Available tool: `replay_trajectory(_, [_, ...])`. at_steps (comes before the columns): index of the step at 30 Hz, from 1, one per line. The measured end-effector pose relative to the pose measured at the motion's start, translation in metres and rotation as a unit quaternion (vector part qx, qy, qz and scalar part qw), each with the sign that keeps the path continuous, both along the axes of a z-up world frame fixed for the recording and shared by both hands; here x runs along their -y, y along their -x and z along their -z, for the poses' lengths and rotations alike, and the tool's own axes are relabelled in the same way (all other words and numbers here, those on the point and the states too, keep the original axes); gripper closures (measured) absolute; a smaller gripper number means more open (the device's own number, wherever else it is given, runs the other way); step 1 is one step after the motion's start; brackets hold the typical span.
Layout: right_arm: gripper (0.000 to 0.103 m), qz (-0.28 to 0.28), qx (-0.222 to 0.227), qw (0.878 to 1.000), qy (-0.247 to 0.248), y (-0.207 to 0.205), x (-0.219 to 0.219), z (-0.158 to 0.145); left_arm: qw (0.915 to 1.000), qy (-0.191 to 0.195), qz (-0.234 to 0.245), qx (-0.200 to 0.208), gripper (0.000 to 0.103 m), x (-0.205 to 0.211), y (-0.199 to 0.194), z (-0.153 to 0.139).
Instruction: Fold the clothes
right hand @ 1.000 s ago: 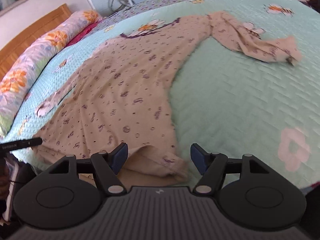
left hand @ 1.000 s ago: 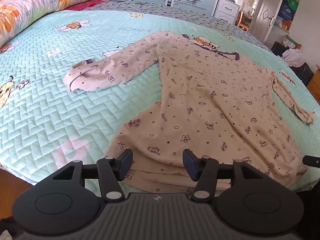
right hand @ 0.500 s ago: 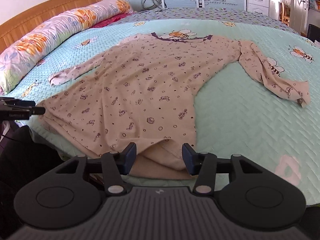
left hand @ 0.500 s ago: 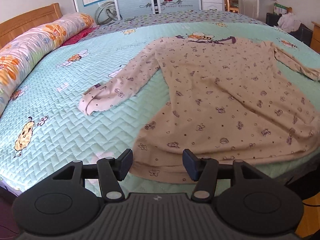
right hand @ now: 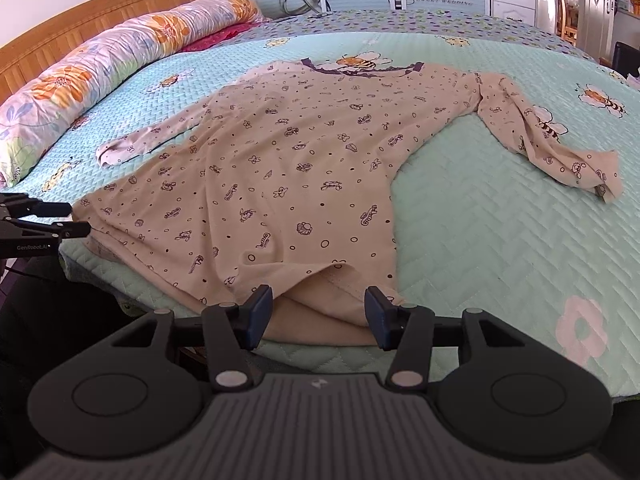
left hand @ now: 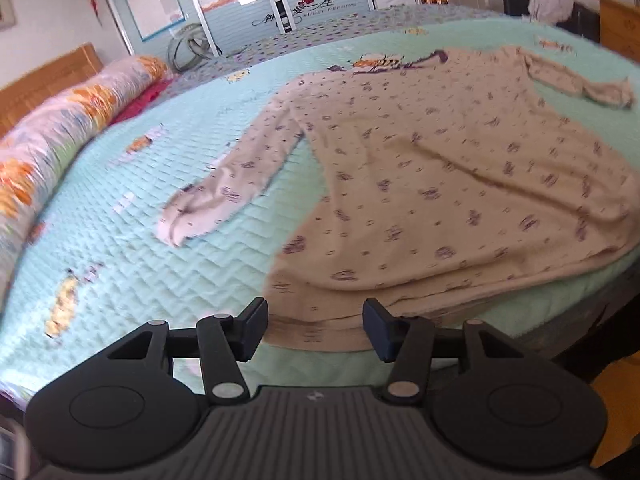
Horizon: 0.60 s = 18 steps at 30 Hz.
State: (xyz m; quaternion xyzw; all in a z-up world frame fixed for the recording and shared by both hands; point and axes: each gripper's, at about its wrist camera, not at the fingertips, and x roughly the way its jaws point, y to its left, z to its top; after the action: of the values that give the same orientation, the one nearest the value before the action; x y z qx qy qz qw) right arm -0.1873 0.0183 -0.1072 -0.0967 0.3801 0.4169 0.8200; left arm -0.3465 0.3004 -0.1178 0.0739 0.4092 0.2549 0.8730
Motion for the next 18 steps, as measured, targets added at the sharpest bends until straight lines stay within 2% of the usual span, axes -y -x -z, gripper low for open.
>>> replay_trajectory(5, [0.050, 0.004, -0.004, 1.000, -0.004, -0.001, 0.000, 0.001, 0.9957, -0.076, 0.024, -0.047, 0.047, -0.003, 0.003, 0.013])
replay_trajectory(8, [0.048, 0.010, -0.008, 1.000, -0.006, -0.004, 0.001, 0.001, 0.9926, -0.100, 0.033, -0.060, 0.047, -0.005, 0.001, 0.017])
replay_trajectory(13, [0.047, 0.012, -0.010, 1.000, -0.010, -0.003, 0.002, 0.001, 0.9921, -0.106, 0.034, -0.058, 0.048, -0.009, -0.007, 0.021])
replay_trajectory(15, [0.047, 0.012, -0.009, 1.000, -0.009, -0.003, 0.001, 0.001, 0.9936, -0.098, 0.032, -0.047, 0.061, -0.008, -0.009, 0.019])
replay_trajectory(17, [0.047, 0.014, -0.009, 1.000, -0.009, -0.003, 0.002, 0.001, 0.9957, -0.080, 0.031, -0.035, 0.095, -0.006, -0.010, 0.017])
replay_trajectory(18, [0.047, 0.015, -0.010, 1.000, -0.009, -0.003, 0.002, 0.001, 0.9964, -0.071, 0.032, -0.031, 0.099, -0.005, -0.009, 0.017])
